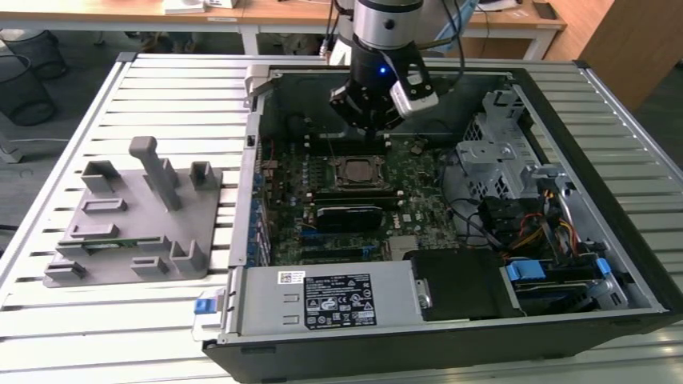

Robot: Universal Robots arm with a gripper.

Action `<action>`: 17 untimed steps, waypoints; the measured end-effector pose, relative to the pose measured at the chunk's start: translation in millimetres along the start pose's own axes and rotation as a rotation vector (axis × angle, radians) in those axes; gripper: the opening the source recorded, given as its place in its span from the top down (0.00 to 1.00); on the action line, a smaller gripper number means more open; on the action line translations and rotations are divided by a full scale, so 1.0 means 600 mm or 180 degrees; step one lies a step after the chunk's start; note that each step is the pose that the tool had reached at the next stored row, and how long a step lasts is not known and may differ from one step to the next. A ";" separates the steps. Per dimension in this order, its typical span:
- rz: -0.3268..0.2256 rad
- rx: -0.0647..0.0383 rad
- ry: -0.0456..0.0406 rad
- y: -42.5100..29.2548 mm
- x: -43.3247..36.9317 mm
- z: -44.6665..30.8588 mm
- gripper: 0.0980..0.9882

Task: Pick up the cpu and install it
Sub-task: 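Install the first cpu locking lever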

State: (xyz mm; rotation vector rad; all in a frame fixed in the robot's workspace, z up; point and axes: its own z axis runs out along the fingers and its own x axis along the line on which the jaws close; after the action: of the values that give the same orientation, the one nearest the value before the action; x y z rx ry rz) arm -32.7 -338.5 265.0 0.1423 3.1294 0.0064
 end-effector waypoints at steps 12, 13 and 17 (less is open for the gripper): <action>-0.0141 -0.0002 -0.0008 -0.004 0.043 0.000 0.99; -0.0141 -0.0002 -0.0008 -0.004 0.045 0.000 0.99; -0.0141 -0.0002 -0.0008 -0.005 0.058 0.000 0.99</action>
State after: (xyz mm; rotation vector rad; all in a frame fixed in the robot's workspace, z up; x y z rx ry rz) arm -67.9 -338.6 264.8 0.0729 3.1291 0.0066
